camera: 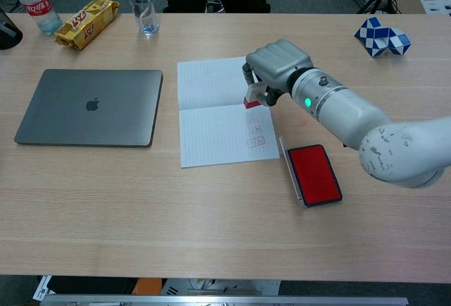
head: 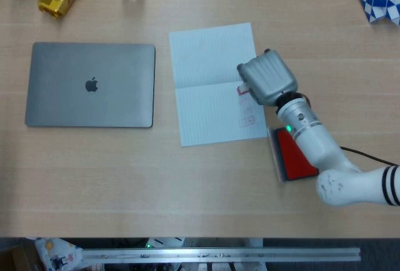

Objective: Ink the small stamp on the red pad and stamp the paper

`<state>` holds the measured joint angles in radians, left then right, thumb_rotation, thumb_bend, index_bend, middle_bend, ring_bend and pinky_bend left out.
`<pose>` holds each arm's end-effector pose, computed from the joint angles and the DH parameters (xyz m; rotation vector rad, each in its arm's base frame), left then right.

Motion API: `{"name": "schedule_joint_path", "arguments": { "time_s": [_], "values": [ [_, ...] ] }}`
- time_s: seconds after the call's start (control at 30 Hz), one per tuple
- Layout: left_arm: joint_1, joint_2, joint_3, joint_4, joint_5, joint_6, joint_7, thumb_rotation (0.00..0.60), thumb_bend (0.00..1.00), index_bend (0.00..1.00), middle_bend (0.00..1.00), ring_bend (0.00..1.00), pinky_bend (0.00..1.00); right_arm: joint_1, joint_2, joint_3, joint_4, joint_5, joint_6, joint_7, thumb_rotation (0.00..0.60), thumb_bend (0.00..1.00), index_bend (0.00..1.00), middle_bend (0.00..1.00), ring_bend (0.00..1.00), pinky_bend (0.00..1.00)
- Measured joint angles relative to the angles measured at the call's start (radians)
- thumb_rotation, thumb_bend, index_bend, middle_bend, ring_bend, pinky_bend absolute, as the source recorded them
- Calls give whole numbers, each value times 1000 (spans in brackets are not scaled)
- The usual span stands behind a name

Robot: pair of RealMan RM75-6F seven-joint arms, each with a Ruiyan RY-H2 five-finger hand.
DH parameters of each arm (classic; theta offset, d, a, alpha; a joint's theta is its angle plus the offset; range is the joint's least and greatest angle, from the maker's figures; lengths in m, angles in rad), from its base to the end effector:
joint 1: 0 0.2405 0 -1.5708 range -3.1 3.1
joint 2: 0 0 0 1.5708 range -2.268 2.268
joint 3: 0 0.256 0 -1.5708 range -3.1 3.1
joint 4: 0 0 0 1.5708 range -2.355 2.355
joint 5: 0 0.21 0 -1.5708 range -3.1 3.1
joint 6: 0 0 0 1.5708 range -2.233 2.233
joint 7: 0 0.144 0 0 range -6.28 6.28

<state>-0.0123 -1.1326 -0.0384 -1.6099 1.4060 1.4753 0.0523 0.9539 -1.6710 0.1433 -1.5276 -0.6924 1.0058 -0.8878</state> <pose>-0.3362 0.1541 0.1572 -1.2879 -0.9702 -0.7600 -0.0971 -0.3396 -0.0632 2.0112 -0.7337 0.6023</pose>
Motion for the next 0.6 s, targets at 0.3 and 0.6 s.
{"name": "schedule_joint_path", "arguments": {
  "time_s": [0.3, 0.6],
  "values": [
    [-4, -1, 6, -10, 6, -5, 15, 600, 208, 63, 0, 13, 0, -60, 155, -63, -109, -19, -4, 61, 600, 372, 820, 693, 557, 433],
    [-14, -8, 16, -14, 17, -25, 27, 600, 208, 63, 0, 13, 0, -114, 138, -135, -21, -61, -40, 137, 600, 371, 820, 675, 548, 433]
  ]
}}
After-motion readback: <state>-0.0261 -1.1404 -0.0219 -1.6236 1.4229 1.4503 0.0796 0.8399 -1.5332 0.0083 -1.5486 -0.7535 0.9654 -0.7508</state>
